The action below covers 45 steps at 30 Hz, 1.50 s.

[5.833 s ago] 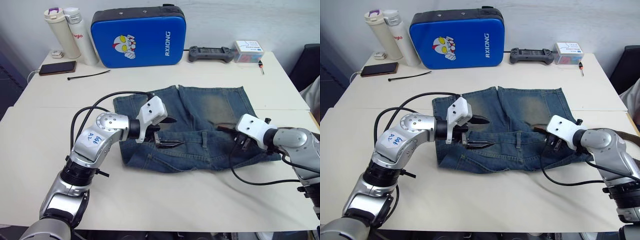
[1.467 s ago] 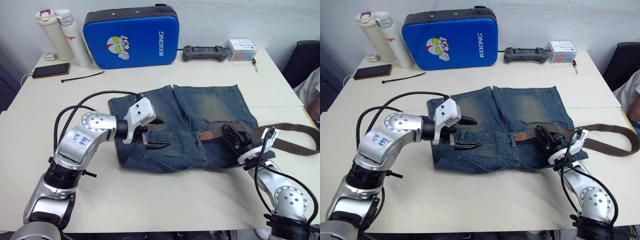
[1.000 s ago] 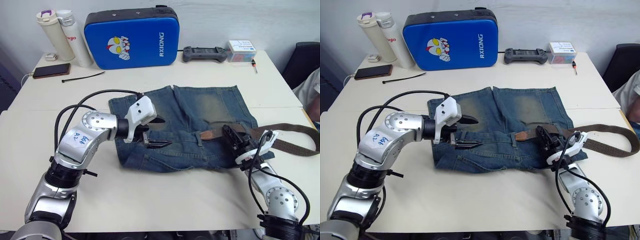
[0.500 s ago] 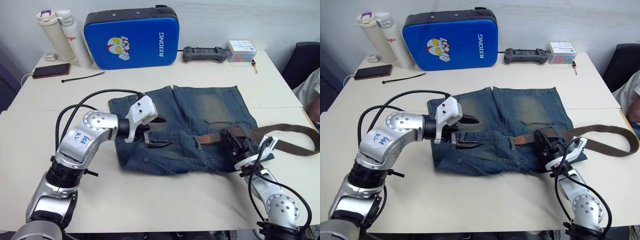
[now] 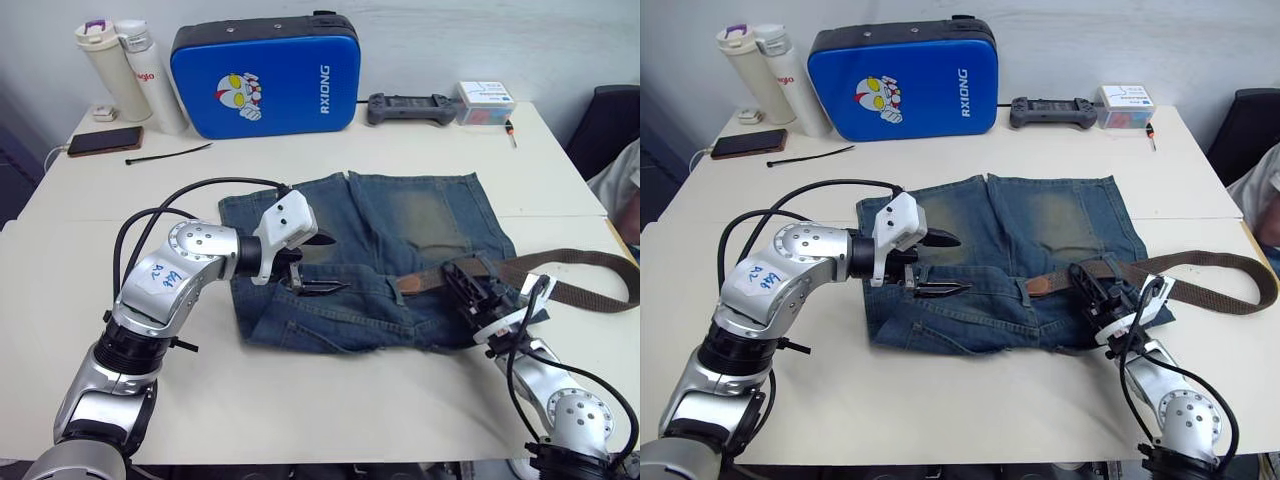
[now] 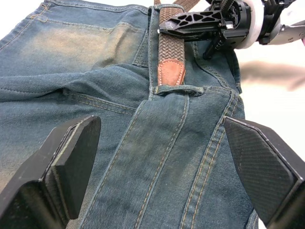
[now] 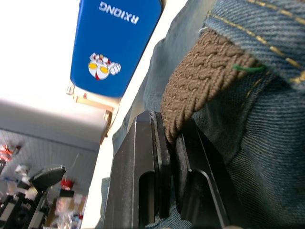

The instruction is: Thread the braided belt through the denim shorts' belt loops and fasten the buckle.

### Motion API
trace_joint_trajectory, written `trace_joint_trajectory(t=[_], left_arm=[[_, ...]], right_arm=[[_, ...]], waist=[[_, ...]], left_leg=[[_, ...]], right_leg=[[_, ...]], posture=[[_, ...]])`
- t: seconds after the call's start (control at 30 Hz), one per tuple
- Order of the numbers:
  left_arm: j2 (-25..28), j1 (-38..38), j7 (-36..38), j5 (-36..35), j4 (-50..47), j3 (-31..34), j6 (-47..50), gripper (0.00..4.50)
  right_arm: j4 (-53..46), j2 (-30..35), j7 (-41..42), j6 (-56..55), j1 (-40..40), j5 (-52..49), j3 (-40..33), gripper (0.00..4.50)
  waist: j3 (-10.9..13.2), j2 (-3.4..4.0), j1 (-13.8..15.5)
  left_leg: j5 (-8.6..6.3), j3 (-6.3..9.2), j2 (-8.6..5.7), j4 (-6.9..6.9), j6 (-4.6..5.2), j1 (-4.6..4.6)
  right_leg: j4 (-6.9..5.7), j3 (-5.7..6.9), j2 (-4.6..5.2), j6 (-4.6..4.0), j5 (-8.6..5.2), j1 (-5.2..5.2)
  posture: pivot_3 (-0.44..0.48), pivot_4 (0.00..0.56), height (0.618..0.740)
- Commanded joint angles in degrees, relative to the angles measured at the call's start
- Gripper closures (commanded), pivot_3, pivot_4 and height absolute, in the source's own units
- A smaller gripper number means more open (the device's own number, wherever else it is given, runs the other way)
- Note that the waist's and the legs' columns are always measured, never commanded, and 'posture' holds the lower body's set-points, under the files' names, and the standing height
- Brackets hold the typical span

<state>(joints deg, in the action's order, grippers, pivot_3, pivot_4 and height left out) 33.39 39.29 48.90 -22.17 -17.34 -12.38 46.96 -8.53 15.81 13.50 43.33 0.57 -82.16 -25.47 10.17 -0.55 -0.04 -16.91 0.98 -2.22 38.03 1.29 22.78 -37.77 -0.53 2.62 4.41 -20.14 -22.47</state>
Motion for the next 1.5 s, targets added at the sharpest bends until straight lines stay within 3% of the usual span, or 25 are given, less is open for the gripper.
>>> trace_joint_trajectory(t=[0.03,0.33,0.57,0.9,1.17,1.5], left_arm=[[0.1,0.7,0.2,-0.2,-1.4,0.2,-0.4,0.0],[0.0,1.0,0.5,-0.1,-1.2,-0.1,-0.6,0.0],[-0.2,1.1,0.7,0.1,-1.0,-0.2,-0.9,0.0],[-0.2,0.8,0.4,0.1,-1.2,-0.1,-0.8,0.0],[0.0,0.3,0.0,0.2,-1.6,0.0,-0.8,0.0],[0.5,-0.1,-0.7,0.1,-2.2,0.5,-0.3,0.0]], right_arm=[[-1.2,0.1,1.1,2.3,-2.1,-1.2,1.1,4.48],[1.5,0.7,0.6,0.9,-1.3,-5.4,-3.1,4.48],[1.1,2.2,2.4,3.7,-3.0,-5.5,-1.4,4.48],[1.7,-1.5,1.7,0.9,-1.7,-1.4,0.9,4.48],[0.7,-3.8,-1.2,2.4,-0.9,-5.8,1.3,4.48],[3.1,-8.3,-1.6,0.1,1.6,2.9,7.5,4.48]], waist=[[0.0,0.0,0.0],[0.0,0.0,0.0],[0.0,0.0,0.0],[0.0,0.0,-0.3],[0.0,-0.05,-0.7],[-0.2,-0.29,-2.1]], left_leg=[[0.0,0.0,0.0,-0.01,0.01,0.0],[0.0,0.0,0.0,-0.01,0.01,0.0],[-0.01,0.0,-0.01,-0.01,0.02,0.01],[-0.01,0.0,0.01,-0.01,0.01,-0.02],[-0.02,-0.02,0.0,-0.03,0.03,-0.1],[0.0,-0.08,0.03,-0.59,0.0,-0.51]], right_leg=[[0.0,0.0,0.0,0.0,0.0,0.0],[0.01,-0.01,0.0,0.0,0.0,0.0],[0.03,0.01,0.02,0.0,0.0,0.01],[0.02,0.0,0.0,0.0,0.0,0.01],[0.03,-0.05,0.0,-0.03,-0.02,0.0],[0.01,-0.09,-0.03,-0.06,-0.03,0.05]], posture=[[0.0,0.15,0.74],[0.0,0.15,0.74],[0.0,0.15,0.74],[0.0,0.15,0.74],[0.0,0.15,0.74],[0.0,0.15,0.74]])
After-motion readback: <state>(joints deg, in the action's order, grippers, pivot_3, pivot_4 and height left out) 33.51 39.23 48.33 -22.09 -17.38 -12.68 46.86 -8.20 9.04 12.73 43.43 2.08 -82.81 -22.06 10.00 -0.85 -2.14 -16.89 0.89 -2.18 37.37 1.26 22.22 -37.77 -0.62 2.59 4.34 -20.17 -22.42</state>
